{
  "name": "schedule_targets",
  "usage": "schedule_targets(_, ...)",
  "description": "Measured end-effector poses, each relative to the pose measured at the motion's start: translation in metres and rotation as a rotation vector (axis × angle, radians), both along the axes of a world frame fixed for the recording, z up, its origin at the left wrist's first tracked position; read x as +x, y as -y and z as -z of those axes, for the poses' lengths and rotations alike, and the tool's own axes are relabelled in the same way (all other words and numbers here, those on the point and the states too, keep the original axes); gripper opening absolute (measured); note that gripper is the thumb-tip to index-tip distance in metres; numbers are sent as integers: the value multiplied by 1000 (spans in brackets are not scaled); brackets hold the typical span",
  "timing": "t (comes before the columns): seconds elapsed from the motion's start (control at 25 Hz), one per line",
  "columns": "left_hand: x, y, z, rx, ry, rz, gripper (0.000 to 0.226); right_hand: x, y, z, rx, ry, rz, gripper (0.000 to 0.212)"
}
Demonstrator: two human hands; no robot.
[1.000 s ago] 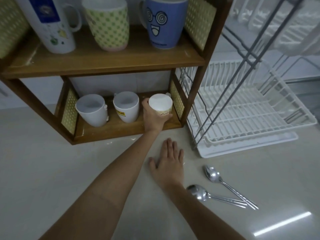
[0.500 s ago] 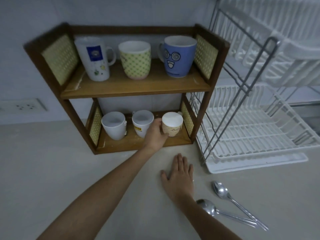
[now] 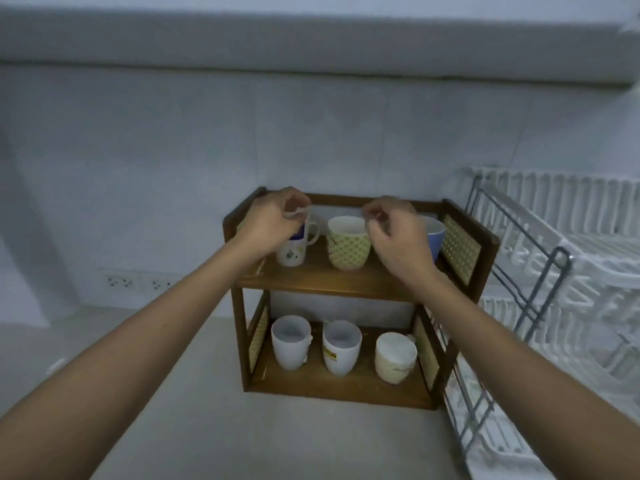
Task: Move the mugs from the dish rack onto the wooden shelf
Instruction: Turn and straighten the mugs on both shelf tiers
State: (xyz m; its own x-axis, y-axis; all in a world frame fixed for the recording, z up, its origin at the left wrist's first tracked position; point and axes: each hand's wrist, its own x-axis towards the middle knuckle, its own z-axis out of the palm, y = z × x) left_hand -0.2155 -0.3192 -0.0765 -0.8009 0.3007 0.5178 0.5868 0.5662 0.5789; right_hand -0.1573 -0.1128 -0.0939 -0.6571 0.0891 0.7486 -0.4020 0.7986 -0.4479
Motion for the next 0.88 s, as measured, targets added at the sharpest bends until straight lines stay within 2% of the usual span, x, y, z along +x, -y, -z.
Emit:
schedule_targets(0.04, -11, 0, -12, -191, 17, -60, 33, -15, -1, -24, 88, 86, -41, 19)
schedule_targets(0.12, -24, -5, -25, -504, 108, -116, 51, -45, -6, -57, 349, 463, -88, 31)
schedule_targets(0.2, -31, -11, -23, -644, 177, -141, 62, -66, -12, -65, 541, 811, -71, 58)
schedule_targets(0.28, -38, -14, -17, -674, 197, -147, 63, -77, -15, -59, 569, 979, -36, 78)
schedule_targets(0.44, -48, -10, -7, -648, 165, -169, 54, -87, -16, -43, 596, 979, -32, 92)
schedule_targets(0.64, -55, -7, -4, -651, 164, -175, 47, -88, -20, -37, 559, 950, -62, 90)
schedule_targets(0.88, -61, 3, -5, -664, 188, -140, 59, -88, -24, -47, 584, 1009, -126, 83)
